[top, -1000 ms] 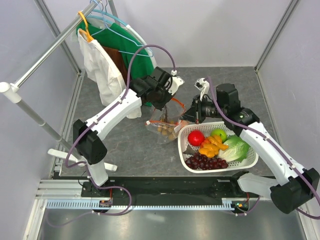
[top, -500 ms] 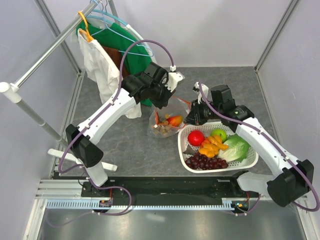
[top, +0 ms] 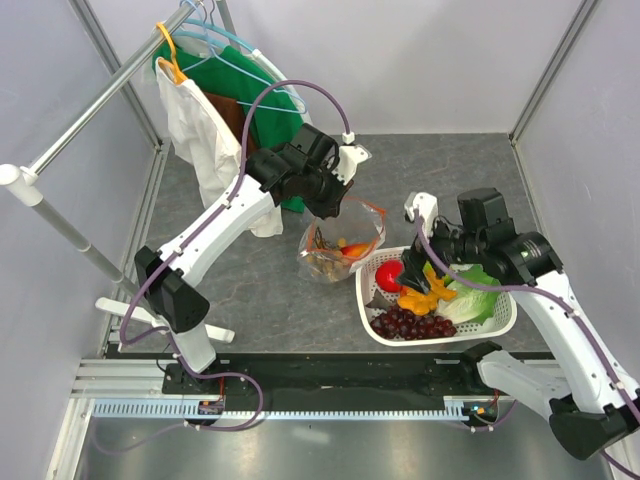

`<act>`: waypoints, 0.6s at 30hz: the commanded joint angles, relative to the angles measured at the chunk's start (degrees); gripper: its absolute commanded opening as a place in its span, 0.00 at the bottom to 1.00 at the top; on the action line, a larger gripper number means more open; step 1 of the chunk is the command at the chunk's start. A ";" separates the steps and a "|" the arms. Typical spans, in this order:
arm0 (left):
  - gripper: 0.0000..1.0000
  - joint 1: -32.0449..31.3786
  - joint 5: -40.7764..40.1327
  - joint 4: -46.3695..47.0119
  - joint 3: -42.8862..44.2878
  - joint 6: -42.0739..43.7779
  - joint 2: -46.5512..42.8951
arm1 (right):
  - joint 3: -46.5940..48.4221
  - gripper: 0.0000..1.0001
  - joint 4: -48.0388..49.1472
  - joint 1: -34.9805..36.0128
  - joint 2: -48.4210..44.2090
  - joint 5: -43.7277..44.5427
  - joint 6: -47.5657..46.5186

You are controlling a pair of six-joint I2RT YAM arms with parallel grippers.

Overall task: Place the food in the zip-top bag and seal the zipper
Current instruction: Adjust the zipper food storage bag at the center of the board, then pick up the fake vegetable from the bin.

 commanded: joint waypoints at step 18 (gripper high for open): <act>0.02 0.32 4.12 -0.63 3.28 -1.92 1.64 | -20.23 0.96 -10.02 0.59 -14.21 13.08 -55.52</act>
